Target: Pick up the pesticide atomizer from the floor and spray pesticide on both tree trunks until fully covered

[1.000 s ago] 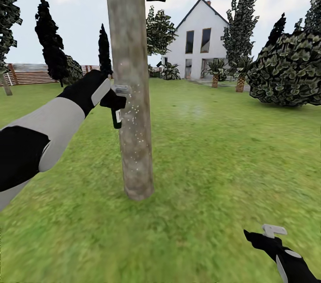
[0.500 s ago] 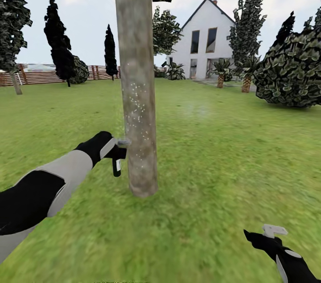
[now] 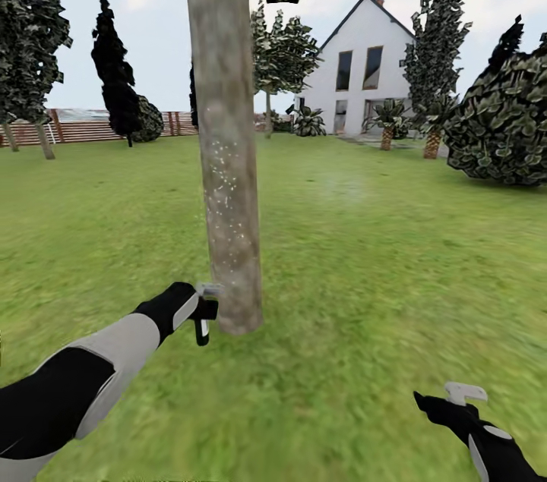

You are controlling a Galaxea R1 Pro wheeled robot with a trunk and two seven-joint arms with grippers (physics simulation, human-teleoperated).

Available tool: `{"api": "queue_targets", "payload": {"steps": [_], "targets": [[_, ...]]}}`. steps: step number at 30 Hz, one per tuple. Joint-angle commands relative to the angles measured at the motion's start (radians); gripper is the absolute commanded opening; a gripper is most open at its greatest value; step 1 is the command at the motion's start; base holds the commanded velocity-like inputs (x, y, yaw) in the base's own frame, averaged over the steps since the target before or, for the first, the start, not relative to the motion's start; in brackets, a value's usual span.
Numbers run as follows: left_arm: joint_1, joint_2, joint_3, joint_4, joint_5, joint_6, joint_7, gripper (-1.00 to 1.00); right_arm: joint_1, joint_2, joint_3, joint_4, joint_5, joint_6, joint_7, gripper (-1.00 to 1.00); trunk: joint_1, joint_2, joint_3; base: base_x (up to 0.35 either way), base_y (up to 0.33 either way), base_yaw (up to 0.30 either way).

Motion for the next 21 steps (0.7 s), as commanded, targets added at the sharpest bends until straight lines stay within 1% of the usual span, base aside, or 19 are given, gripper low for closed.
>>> {"api": "queue_targets", "payload": {"steps": [1, 2, 3, 5, 12, 18, 21], "targets": [[0.011, 0.0, 0.0, 0.0, -0.001, -0.002, 0.0, -1.0, 0.0, 0.0, 0.0, 0.0, 0.0, 0.001, 0.0, 1.0, 0.0, 0.0, 0.0, 0.0, -0.339, 0.204], [0.019, 0.0, 0.0, -0.001, -0.001, -0.005, 0.0, -1.0, 0.0, 0.001, 0.0, 0.0, 0.0, 0.0, 0.0, 1.0, 0.0, 0.0, 0.0, 0.0, -0.34, 0.222], [0.032, 0.0, 0.0, -0.001, -0.001, -0.024, 0.0, -1.0, 0.0, 0.001, 0.0, 0.0, 0.0, 0.0, 0.0, 1.0, 0.0, 0.0, 0.0, 0.0, -0.308, 0.241], [0.041, 0.0, 0.0, -0.002, -0.001, -0.048, 0.0, -1.0, 0.0, 0.002, 0.0, 0.0, 0.001, 0.0, 0.0, 1.0, 0.0, 0.0, 0.0, 0.0, -0.111, 0.25], [0.044, 0.0, 0.0, -0.002, -0.001, -0.054, -0.001, -1.0, -0.001, 0.004, 0.001, 0.0, 0.001, 0.0, 0.0, 1.0, 0.0, 0.0, 0.0, 0.0, -0.043, 0.253], [0.044, -0.001, 0.0, -0.002, 0.0, -0.053, -0.001, -1.0, 0.0, 0.004, 0.001, 0.0, 0.001, 0.0, 0.0, 1.0, 0.0, 0.0, 0.0, 0.0, -0.281, 0.23], [0.044, -0.001, 0.0, -0.002, 0.0, -0.053, -0.001, -1.0, 0.0, 0.003, 0.001, 0.0, 0.001, 0.0, 0.0, 1.0, 0.0, 0.0, 0.0, 0.04, -0.31, 0.061]]}}
